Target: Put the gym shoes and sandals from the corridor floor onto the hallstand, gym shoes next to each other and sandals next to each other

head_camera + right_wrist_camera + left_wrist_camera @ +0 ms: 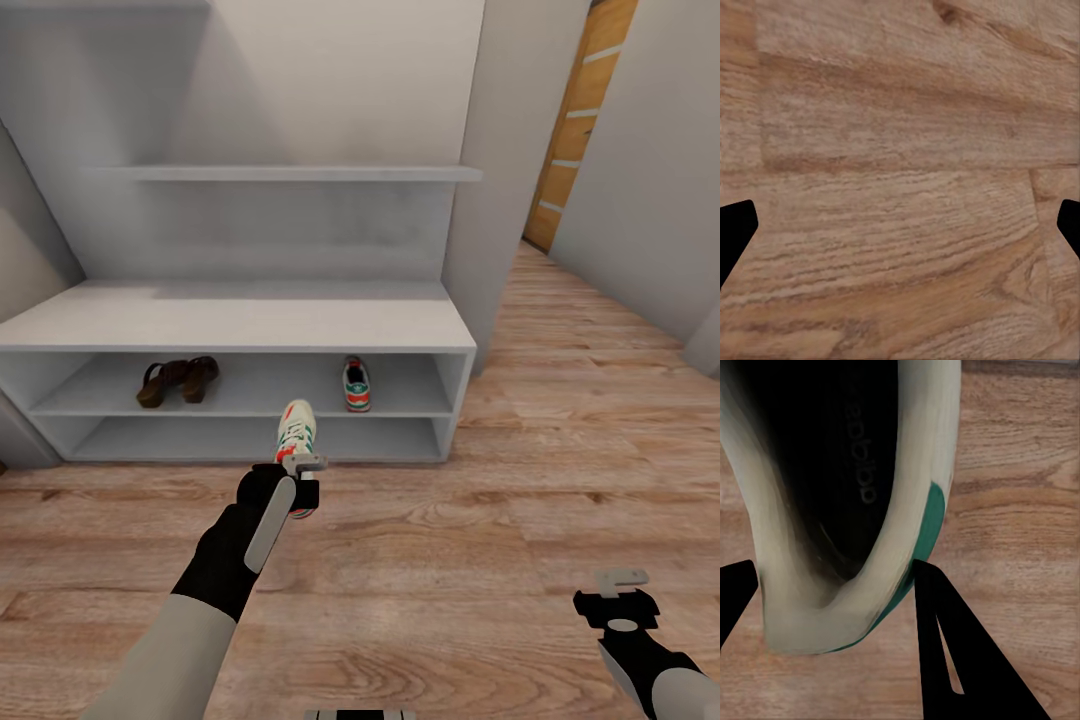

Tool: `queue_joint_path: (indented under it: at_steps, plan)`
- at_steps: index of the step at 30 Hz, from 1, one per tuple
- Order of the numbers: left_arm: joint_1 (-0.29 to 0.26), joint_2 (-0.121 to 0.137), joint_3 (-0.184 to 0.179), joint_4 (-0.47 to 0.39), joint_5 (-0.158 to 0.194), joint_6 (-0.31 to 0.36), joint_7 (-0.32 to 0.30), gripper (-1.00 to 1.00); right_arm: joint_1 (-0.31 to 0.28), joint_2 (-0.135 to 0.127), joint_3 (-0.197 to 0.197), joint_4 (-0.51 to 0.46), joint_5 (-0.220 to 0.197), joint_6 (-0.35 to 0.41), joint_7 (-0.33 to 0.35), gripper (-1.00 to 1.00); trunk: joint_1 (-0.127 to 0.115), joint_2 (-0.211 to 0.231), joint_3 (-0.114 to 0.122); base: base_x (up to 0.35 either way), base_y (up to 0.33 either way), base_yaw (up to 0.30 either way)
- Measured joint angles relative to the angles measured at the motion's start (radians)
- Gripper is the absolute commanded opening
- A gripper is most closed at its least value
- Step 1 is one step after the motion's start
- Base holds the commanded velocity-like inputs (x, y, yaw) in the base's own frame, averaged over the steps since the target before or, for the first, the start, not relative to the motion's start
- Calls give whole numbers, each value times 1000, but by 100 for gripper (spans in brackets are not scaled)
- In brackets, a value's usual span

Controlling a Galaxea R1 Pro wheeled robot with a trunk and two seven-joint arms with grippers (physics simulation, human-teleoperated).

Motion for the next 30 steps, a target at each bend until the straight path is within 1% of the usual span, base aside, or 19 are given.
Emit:
queue_joint_path:
  at_steps: [16, 30]
  plan:
    - [0, 1, 0, 4, 0, 0, 0, -100, 0, 1, 0, 0, 0, 1, 0, 100, 0, 0, 0, 158, 0, 0]
    - [0, 0, 0, 7, 0, 0, 0, -100, 0, 1, 0, 0, 1, 1, 0, 100, 0, 0, 0, 25, 0, 0]
